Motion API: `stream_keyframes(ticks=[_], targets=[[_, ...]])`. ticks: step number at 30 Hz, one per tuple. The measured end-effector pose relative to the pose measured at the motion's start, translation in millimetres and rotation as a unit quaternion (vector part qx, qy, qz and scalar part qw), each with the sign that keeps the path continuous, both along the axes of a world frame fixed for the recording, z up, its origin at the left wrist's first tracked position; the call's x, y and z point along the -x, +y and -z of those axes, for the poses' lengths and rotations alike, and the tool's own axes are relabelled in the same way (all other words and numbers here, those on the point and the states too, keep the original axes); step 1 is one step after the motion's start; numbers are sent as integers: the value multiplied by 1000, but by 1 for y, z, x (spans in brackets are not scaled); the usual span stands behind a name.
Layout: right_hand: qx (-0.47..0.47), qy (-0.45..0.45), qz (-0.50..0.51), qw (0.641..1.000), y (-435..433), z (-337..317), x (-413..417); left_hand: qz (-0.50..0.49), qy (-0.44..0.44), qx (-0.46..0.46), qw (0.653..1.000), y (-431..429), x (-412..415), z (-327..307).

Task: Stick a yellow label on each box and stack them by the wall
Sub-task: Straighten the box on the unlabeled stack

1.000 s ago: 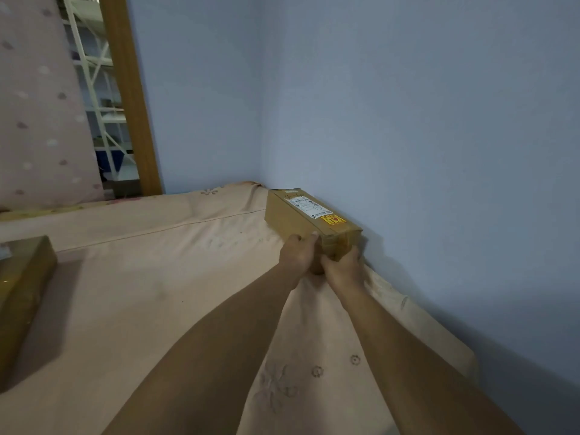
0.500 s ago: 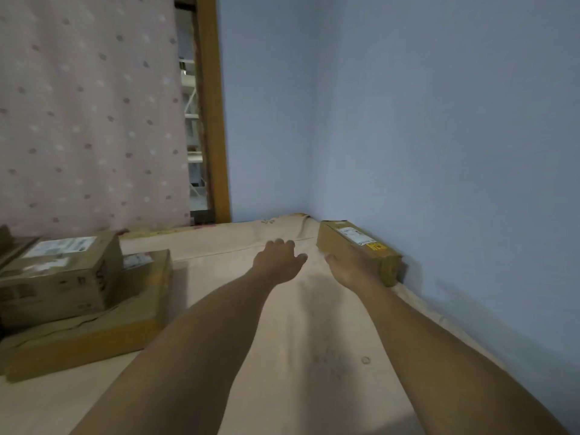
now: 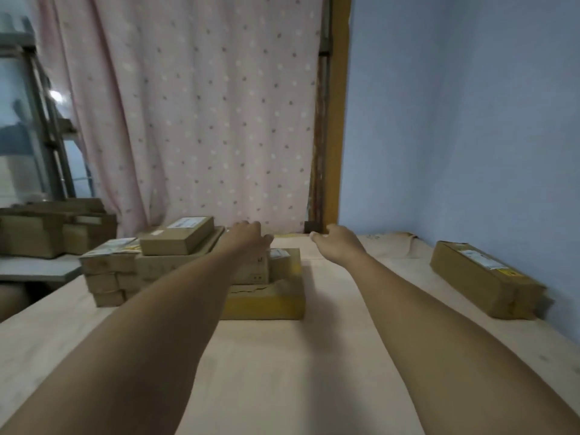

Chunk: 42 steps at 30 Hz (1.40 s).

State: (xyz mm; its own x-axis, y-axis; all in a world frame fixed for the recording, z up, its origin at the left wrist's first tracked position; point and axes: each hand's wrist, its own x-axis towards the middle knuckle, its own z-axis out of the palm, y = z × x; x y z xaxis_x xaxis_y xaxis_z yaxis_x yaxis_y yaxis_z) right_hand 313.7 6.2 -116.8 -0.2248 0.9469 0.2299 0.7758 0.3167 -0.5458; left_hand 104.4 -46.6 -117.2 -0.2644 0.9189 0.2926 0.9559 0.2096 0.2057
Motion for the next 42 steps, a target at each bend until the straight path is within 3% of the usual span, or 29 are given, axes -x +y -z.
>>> stream_keyframes(ticks=[4,9,19,24,32,38,42], targets=[[30,3,-46,999,-13,13,61,-30,-38,5,999,-16,47,13],[66,-28,-85,994,-10,34,106,-43,0,46,998,-13,67,31],[125,45,-58,989,25,58,137,-9,34,35,999,23,65,68],[180,126,-43,975,35,76,147,-6,-30,-22,999,47,70,87],[156,234,-25,959,37,75,122,-17,-145,-148,978,42,58,75],[100,261,40,959,46,85,98,-95,-289,-210,929,55,51,73],[117,244,43,962,51,89,83,-134,-362,-193,902,60,44,72]])
